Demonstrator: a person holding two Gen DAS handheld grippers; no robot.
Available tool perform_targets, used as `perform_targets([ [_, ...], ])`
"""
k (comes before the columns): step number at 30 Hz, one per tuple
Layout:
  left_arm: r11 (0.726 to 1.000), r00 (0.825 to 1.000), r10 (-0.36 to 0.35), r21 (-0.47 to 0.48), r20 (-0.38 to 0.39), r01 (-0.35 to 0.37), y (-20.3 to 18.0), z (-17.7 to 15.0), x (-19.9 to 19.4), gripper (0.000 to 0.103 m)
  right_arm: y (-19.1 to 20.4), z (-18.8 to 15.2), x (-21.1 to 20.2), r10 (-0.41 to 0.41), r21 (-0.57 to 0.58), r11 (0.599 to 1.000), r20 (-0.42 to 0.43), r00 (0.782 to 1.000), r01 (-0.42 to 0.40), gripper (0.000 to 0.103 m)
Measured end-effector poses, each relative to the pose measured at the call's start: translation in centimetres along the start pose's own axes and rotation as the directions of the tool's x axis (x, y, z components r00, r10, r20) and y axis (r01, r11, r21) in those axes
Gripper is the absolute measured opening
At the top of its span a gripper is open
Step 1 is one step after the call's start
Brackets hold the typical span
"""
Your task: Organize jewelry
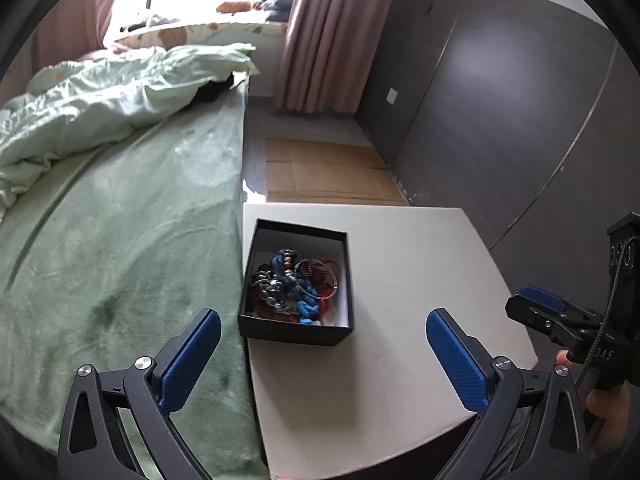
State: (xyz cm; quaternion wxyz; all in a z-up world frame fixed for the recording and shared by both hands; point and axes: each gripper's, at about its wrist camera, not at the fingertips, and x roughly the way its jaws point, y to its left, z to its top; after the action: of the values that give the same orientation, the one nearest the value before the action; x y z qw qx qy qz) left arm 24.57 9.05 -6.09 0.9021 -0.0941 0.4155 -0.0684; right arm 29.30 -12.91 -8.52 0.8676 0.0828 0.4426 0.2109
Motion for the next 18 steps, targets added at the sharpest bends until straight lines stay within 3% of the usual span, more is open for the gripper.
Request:
perform_targets([
  [3, 1.0, 1.0, 0.002, 0.016, 0.031, -0.003, -1.2, -0.7, -1.4, 0.103, -0.1, -0.6, -1.9, -0.024, 0.005, 1.0, 0.037, 0.999, 0.024, 0.103],
  [18, 0.999, 0.99, -0.02, 0.05, 0.139, 0.013, -5.6, -6.3, -9.4, 0.103, 1.0, -6.1, -10.0, -0.031, -0.015, 0.999, 0.131, 0.991, 0.033, 0.103],
])
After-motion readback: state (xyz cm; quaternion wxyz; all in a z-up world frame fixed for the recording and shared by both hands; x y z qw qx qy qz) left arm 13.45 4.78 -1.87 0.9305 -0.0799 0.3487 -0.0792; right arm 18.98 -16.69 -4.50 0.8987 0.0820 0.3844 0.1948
